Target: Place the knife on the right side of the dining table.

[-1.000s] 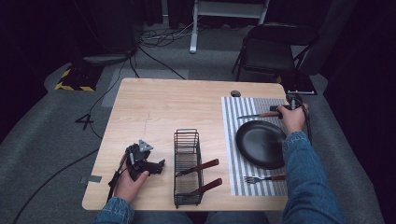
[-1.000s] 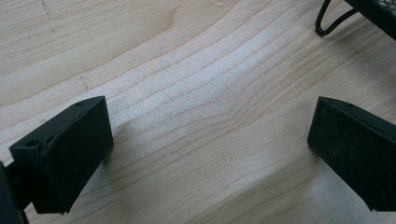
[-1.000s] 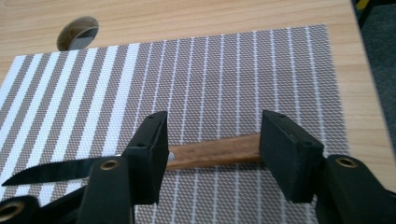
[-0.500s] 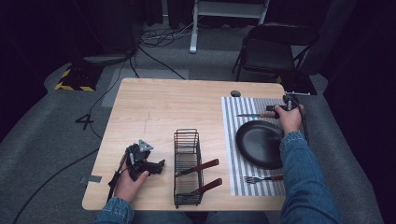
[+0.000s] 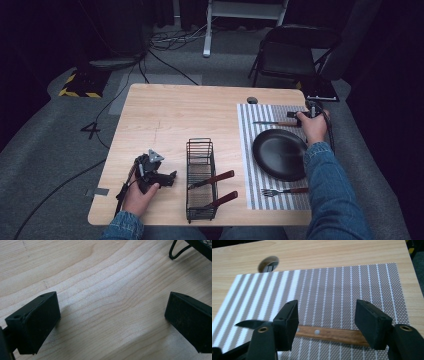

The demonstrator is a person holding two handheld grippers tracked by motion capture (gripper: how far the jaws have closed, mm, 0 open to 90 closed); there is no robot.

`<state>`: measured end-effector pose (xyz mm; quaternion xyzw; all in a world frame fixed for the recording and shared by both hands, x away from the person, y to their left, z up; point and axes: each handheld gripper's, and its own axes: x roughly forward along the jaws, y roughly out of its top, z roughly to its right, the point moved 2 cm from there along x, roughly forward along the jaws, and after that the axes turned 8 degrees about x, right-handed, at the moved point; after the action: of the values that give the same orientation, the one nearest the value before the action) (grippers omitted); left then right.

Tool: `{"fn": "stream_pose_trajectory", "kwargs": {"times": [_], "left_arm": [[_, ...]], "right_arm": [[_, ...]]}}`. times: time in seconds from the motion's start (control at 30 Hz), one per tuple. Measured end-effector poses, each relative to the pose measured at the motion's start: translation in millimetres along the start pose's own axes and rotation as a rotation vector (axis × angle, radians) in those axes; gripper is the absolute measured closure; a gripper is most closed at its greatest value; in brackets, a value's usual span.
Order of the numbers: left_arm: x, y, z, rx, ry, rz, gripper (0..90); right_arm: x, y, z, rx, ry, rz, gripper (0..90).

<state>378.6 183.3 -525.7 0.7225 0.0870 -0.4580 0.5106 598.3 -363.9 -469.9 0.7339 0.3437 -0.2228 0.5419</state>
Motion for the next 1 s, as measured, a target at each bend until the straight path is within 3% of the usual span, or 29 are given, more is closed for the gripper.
{"fn": "stream_pose_trajectory", "kwargs": {"times": [0.13,0.33,0.37,0.57,0.6,0.73,0.87,1.0], "left_arm": [[0.0,0.0,0.0,0.000,0.001,0.000,0.2],[0.0,-0.1,0.1,0.000,0.001,0.002,0.2],[0.0,-0.1,0.1,0.000,0.001,0.002,0.2],[0.1,0.0,0.0,-0.001,0.001,0.002,0.2],[0.1,0.0,0.0,-0.001,0.001,0.002,0.2],[0.5,0.3,0.0,-0.002,0.001,0.003,0.2],[0.4,0.2,0.0,-0.002,0.001,0.002,0.2],[0.3,0.1,0.0,-0.001,0.002,0.002,0.2]], "right_arm": [[-18.1,1.3,-14.0,-0.039,0.021,0.013,36.1],[-58.3,0.1,-41.0,-0.146,0.064,0.054,33.5],[-58.3,0.1,-41.0,-0.146,0.064,0.054,33.5],[-102.3,-8.7,-64.6,-0.209,0.119,0.096,30.1],[-102.3,-8.7,-64.6,-0.209,0.119,0.096,30.1],[-131.5,-19.8,-84.0,-0.269,0.139,0.097,26.2],[-146.9,-30.0,-97.0,-0.297,0.153,0.086,24.3],[-166.9,-47.3,-118.4,-0.350,0.198,0.105,21.5]]}}
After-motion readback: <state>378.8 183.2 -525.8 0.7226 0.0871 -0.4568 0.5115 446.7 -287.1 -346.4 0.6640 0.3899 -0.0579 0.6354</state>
